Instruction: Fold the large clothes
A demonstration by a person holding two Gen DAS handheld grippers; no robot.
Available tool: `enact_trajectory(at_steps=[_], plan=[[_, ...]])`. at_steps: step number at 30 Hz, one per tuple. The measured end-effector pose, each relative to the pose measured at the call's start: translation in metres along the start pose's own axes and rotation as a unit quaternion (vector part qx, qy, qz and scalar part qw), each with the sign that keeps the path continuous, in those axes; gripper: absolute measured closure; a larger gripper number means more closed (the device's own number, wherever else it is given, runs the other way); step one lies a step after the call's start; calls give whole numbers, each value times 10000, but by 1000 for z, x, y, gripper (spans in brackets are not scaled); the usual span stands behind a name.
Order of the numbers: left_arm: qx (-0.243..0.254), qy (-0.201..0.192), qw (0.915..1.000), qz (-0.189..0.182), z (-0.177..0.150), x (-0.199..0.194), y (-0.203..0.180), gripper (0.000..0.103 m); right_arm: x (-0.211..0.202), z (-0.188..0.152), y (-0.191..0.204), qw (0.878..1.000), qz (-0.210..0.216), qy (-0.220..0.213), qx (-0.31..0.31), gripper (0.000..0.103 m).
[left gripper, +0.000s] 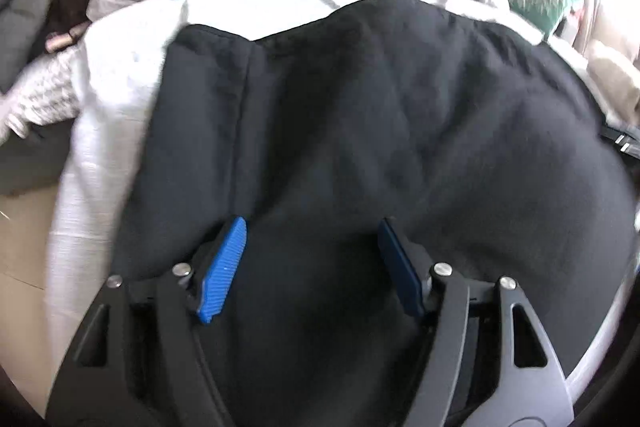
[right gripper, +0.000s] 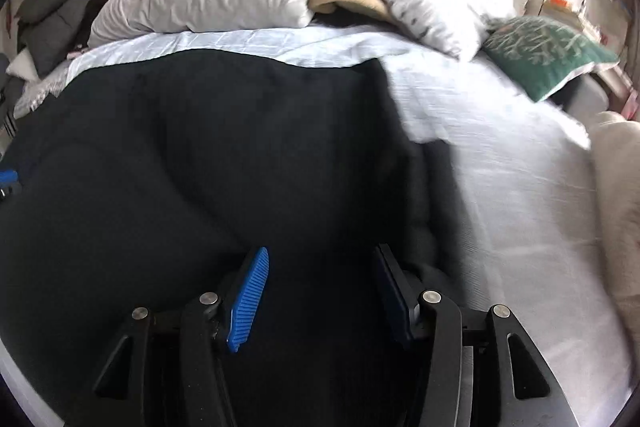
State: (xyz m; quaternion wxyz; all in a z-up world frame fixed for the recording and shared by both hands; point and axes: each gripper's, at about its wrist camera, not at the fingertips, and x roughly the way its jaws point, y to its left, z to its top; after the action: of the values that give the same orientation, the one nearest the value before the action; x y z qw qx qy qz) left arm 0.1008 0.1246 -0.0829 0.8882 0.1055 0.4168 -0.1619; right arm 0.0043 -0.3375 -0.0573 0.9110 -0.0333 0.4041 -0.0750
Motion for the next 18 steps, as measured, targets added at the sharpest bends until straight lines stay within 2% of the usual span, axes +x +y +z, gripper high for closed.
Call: enact_trajectory(at_steps=[1, 3, 4, 6, 8, 11, 13, 15, 18], plan=[[49, 39, 9998, 195, -2, -3, 5, 32, -3, -7, -7, 9999, -102, -8, -58, 49], [-15, 105, 9995, 309, 1, -12, 16, 32, -10, -15, -19, 9999, -156, 30, -12, 48], [-22, 105, 9994, 335, 4, -17, 18, 32, -16, -14, -25, 9990, -424, 102, 37, 46], [-48, -47, 9996, 271, 20, -28, 15, 32, -29, -6, -31, 9991, -364, 99, 177, 46], [-183, -289, 9994, 8, 44, -36, 5, 32, -39, 19, -25, 9996, -154, -118, 204, 46], [-180, -520, 9976, -409, 81, -32, -23, 27, -32, 64, 7, 9991, 322, -269, 112, 41], [-88, -483, 9975, -511, 98, -17, -44, 26, -18, 87, 37, 9975, 655, -272, -4, 38], [75, -364, 9981, -488, 111, 7, -63, 26, 1, 103, 67, 9964, 768, -252, -259, 38], [327, -127, 9992, -196, 119, 46, -78, 26, 40, 118, 108, 9956, 629, -169, -667, 38]])
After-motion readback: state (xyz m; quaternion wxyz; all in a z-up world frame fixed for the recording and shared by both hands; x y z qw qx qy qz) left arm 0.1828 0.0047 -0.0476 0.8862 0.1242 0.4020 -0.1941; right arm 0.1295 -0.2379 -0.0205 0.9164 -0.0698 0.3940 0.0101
